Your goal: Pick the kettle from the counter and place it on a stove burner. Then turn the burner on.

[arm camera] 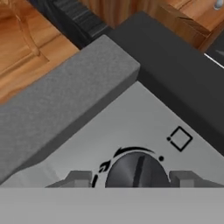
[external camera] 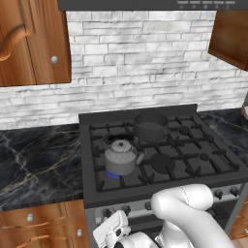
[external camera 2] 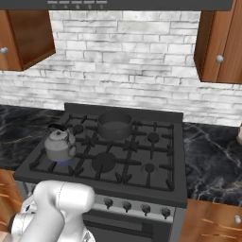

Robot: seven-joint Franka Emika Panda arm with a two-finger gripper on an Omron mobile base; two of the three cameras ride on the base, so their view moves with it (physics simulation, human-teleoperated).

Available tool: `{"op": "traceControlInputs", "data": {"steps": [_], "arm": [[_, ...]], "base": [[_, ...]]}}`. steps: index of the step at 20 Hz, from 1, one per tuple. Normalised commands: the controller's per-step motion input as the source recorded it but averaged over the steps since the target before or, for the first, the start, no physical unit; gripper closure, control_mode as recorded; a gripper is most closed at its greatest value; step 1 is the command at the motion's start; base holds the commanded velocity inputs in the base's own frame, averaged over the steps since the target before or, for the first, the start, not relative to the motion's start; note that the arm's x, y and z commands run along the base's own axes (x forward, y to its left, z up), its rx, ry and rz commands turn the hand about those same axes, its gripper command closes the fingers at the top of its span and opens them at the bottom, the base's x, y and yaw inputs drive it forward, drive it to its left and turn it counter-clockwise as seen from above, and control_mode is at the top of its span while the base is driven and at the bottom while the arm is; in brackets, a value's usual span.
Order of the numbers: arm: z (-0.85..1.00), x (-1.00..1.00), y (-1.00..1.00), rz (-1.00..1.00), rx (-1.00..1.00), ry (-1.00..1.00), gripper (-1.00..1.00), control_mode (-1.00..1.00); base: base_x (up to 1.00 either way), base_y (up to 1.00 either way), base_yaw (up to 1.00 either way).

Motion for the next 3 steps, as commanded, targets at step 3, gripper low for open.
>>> {"op": "traceControlInputs", "data": {"steps": [3], "arm": [[-0.48, 0.00, 0.00, 0.35, -0.23, 0.44, 1.00, -1.00]], "base": [[0.00, 0.00, 0.00]]}}
